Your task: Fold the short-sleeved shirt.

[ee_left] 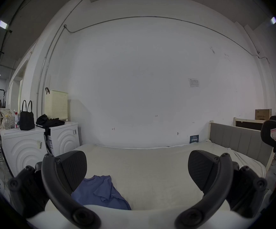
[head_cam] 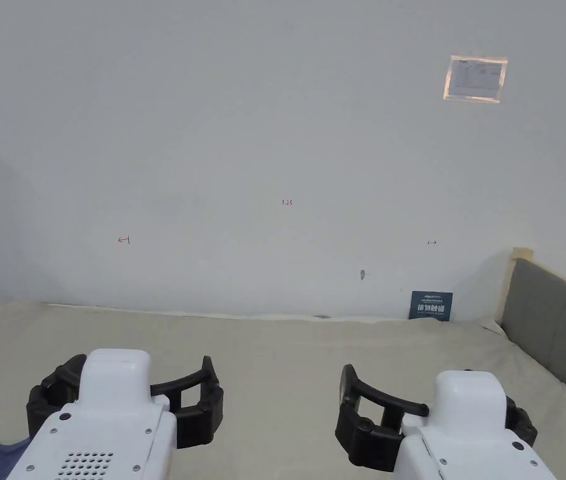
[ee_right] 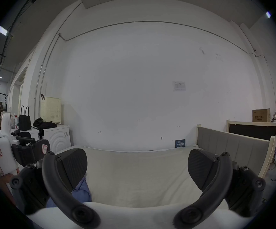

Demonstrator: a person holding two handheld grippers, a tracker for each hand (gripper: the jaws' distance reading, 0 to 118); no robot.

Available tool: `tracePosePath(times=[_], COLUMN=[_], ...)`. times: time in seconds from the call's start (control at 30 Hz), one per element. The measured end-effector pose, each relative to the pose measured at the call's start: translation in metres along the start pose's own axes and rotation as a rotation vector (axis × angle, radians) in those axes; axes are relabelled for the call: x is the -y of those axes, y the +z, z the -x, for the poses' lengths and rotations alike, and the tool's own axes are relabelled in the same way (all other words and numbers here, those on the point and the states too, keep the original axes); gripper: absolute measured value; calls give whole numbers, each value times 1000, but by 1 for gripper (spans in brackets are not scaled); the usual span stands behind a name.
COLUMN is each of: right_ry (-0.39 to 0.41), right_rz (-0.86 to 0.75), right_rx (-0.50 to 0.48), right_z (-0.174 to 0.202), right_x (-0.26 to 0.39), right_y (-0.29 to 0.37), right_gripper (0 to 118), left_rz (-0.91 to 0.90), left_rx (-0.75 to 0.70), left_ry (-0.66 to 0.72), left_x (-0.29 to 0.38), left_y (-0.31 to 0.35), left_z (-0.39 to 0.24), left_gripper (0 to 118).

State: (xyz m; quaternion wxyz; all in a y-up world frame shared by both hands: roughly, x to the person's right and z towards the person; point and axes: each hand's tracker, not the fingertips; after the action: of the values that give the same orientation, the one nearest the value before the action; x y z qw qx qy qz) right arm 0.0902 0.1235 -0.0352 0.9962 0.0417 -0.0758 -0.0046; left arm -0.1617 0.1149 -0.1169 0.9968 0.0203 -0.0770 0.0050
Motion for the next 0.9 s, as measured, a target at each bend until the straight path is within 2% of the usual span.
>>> tracePosePath(times=[0.37, 0.43, 0.47, 0.5, 0.53, 0.57, 0.6, 0.63, 0.67, 0.7, 0.9], right_ry=[-41, -37, -33, -27, -23, -22, -24, -28, -30, -30, -16], right_rz=[-10, -9, -14, -19, -24, -24, -26, -24, -22, -17, -10], right_rx=[12, 13, 12, 19, 32, 35, 33, 33, 33, 34, 27], right_z=[-3, -4, -3, -3, -4, -4, -4, -5, -6, -8, -4], right_x=[0, -1, -1, -1, -1, -1, -1, -1, 0, 1, 2], right_y=[3, 3, 3, 4, 4, 4, 5, 4, 4, 4, 4], right_gripper=[118, 114, 109, 99, 89, 75, 53, 34, 14, 1, 1], left_rz=[3, -2, -3, -4, -4, -10, -18, -17, -22, -7, -10], left_rx=[12, 1, 1, 0, -3, -11, -26, -37, -38, -12, -9], left_ry=[-3, -14, -19, -23, -25, -25, -25, -27, -29, -27, -36], left_x=[0, 0, 0, 0, 0, 0, 1, 2, 2, 2, 4], left_y=[2, 3, 3, 3, 3, 3, 5, 5, 6, 5, 6], left_z=[1, 0, -1, -1, -1, -2, -3, -3, -3, -1, -2], left_gripper=[118, 115, 112, 103, 88, 60, 15, 9, 9, 9, 9])
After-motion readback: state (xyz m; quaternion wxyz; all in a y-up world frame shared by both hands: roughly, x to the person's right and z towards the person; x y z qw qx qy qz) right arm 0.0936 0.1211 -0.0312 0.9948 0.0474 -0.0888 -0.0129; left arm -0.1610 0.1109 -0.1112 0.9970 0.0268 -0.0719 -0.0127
